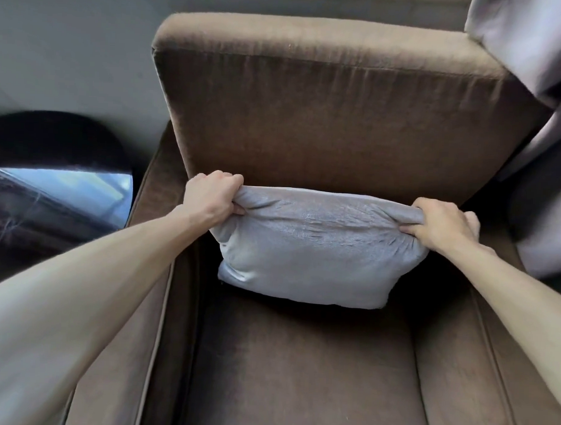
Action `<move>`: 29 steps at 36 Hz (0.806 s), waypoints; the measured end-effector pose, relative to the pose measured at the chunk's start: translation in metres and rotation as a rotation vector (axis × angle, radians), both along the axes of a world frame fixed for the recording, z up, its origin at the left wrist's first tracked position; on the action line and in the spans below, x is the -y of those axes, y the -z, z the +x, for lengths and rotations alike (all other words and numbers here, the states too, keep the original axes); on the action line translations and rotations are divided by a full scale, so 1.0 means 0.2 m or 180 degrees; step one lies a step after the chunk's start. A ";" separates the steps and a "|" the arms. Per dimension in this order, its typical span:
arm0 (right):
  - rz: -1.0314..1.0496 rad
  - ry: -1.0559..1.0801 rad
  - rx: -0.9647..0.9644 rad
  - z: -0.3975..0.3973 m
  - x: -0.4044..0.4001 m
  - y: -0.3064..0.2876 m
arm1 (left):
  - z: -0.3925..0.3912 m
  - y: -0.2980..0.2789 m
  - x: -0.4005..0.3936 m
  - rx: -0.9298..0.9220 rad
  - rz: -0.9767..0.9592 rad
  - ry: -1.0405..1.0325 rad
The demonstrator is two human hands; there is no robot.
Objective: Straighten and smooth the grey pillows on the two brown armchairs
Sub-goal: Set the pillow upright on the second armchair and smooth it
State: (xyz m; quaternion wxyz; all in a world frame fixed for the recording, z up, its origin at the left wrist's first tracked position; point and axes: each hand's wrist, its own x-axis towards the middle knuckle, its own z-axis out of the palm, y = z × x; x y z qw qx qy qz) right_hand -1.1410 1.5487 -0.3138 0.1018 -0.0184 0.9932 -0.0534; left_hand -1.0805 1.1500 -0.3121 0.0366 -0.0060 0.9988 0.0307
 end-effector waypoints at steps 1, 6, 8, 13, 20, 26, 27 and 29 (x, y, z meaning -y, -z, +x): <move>0.0109 0.0037 -0.0067 -0.01 0.00 0.00 | 0.00 -0.01 -0.01 -0.0004 0.0000 -0.0026; 0.0439 0.0180 -0.0412 0.02 0.04 0.04 | 0.04 -0.02 -0.06 -0.0110 -0.0033 -0.0264; 0.0499 0.0130 -0.0717 0.09 0.06 0.07 | 0.10 0.02 -0.08 -0.0385 -0.0265 -0.0277; 0.0022 -0.0693 -0.1855 0.35 0.24 0.10 | 0.30 0.15 -0.29 -0.1242 -0.0004 0.0470; -0.0180 -0.1663 -0.1315 0.66 0.57 0.41 | 0.49 0.43 -0.68 -0.0944 0.0201 0.0969; 0.0388 -0.1854 -0.1098 0.46 0.45 0.53 | 0.30 0.54 -0.47 -0.0393 -0.0576 0.1209; 0.0458 -0.1921 -0.1096 0.42 0.42 0.54 | 0.26 0.54 -0.44 -0.0332 -0.0612 0.1254; 0.0579 -0.2068 -0.1038 0.34 0.34 0.54 | 0.21 0.55 -0.40 -0.0228 -0.0611 0.1338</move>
